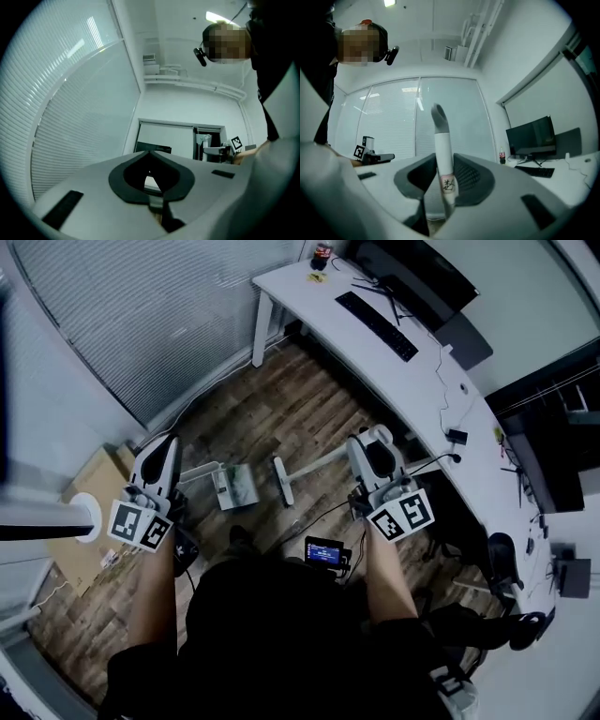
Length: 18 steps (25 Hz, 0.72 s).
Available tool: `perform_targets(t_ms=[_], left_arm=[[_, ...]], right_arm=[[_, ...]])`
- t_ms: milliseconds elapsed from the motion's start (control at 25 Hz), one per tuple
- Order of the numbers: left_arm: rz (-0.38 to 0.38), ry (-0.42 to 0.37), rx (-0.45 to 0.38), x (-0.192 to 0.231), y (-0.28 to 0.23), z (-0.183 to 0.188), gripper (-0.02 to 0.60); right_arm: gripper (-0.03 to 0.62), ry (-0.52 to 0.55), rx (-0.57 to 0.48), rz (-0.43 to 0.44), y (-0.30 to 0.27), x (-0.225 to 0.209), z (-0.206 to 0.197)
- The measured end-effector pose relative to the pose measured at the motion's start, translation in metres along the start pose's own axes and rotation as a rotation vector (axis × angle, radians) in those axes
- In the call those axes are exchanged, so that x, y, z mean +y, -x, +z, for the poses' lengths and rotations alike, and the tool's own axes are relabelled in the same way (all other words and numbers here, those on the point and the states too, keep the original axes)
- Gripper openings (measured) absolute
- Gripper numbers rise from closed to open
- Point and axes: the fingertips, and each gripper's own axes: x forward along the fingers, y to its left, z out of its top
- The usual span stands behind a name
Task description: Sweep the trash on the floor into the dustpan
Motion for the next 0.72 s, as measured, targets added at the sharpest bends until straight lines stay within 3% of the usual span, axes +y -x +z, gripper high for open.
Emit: perform_targets(t_ms=[280, 720], left_arm=[[0.057, -0.067, -0.026, -0.073, 0.033, -0.009, -0.005], [0.116, -0.058, 0.08, -0.177, 0.088, -0.055, -0.005]], right_arm=[[0.112, 0.006, -0.035, 0.024, 0.067, 0.004, 0.0], [0.109, -0.05, -0.009, 0.056, 0.166, 0.01, -0.031]])
